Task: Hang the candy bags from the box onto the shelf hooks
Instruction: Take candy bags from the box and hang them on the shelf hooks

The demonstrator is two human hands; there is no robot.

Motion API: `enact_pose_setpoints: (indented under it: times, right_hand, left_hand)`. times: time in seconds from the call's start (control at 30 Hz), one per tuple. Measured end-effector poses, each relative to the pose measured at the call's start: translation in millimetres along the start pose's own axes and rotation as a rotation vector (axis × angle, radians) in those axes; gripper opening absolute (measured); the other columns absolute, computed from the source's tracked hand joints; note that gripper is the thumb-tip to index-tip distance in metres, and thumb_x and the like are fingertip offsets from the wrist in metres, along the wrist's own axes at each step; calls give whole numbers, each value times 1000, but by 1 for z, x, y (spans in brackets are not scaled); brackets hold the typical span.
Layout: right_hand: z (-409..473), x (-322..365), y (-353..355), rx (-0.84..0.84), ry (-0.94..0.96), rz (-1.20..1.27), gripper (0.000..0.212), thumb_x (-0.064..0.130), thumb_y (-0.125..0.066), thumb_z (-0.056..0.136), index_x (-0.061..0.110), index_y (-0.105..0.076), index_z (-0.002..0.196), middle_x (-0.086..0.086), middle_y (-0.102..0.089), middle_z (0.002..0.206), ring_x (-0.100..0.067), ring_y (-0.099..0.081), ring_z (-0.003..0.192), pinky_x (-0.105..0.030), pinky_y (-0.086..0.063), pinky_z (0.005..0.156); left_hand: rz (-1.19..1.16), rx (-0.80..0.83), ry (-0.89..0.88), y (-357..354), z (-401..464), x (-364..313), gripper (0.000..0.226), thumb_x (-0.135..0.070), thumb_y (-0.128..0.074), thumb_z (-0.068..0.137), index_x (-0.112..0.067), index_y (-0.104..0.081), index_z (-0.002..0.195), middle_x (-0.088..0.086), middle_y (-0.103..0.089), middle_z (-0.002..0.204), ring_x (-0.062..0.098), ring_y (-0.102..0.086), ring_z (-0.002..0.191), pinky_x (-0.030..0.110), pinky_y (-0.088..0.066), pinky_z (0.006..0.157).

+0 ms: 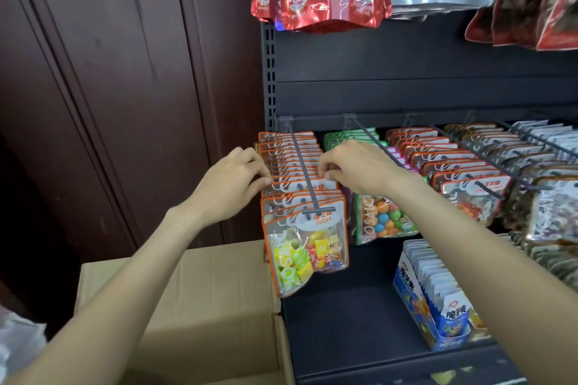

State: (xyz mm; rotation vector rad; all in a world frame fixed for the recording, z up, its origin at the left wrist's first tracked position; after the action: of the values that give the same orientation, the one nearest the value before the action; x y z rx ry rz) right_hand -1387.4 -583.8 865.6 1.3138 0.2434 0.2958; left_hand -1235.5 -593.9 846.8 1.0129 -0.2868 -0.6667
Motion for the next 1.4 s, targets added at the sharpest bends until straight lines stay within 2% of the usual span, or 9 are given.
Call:
enact_pose_setpoints:
  times: [0.27,0.37,0.47,0.53,0.63,0.8,1.0,1.27,1.4]
  right_hand:
    - [-8,0,2,-32,-13,17,24,8,-53,95,21,-71,105,2,-72,102,-20,-64,99,-34,-52,81]
    - [-19,-1,7,-150,-38,80,28,7,-50,96,21,-70,111,2,-69,112,-20,-63,104,-34,-52,85]
    - [-38,3,14,-313,-53,243,30,9,-45,99,15,-67,119,-1,-66,120,-20,-59,111,-36,-49,93]
    - [-48,11,10,-337,-61,303,34,11,-42,101,13,-59,131,-1,-59,133,-19,-52,123,-31,-40,104]
    - [-48,27,-15,-168,-29,291,46,18,-35,104,14,-33,150,1,-29,157,-13,-21,146,-16,-9,111]
    - [-41,26,-45,29,-51,294,56,22,-28,104,16,-6,155,5,1,163,-4,6,147,-14,6,111]
    - [-45,26,-43,37,-70,270,57,16,-31,102,15,-12,155,5,-6,162,-5,1,148,-14,3,112]
    - [-39,26,-24,-57,-72,197,48,22,-27,106,13,-24,153,0,-23,159,-13,-18,147,-26,-19,115]
    - [-12,18,-19,-12,-103,156,48,23,-26,105,11,-26,152,-1,-21,160,-13,-16,147,-31,-21,118]
  left_hand:
    - [-92,-39,-16,0,-7,0,15,-27,-57,95,-17,-67,95,-5,-55,116,15,-44,106,30,-37,94]
    - [-173,-103,45,13,-13,-4,26,-37,-46,97,-22,-64,105,-10,-59,117,11,-50,107,38,-42,93]
    - [-253,-97,127,20,-19,-22,46,-42,-31,96,-21,-59,126,-8,-58,130,10,-48,122,28,-35,102]
    - [-272,26,177,6,-23,-38,51,-41,-26,101,-20,-43,144,-7,-41,149,8,-30,140,24,-18,112]
    - [-204,312,231,-31,-30,-49,53,-39,-17,104,-23,-7,153,-13,0,160,3,9,146,35,7,120]
    - [-168,412,268,-47,-26,-42,54,-37,-15,104,-21,1,153,-9,11,160,5,19,144,41,13,118]
    - [-138,383,245,-38,-31,-47,51,-38,-15,104,-24,-9,153,-13,2,160,0,11,145,38,15,117]
    - [-263,217,261,-18,-15,-35,48,-30,-20,105,-25,-18,153,-15,-11,159,1,2,146,40,9,118]
    - [-209,383,297,-31,8,-15,48,-25,-18,106,-22,-14,153,-8,-2,161,10,5,148,47,6,118]
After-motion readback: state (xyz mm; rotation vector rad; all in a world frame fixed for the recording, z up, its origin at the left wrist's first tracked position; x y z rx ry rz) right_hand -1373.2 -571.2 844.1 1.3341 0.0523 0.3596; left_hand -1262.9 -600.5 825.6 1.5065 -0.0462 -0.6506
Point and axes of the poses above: each hand's wrist, its own z-axis towards the middle knuckle, its own y-axis out of the back of the hand, x = y × z, the point moved 9 cm from there along z, towards the middle knuckle
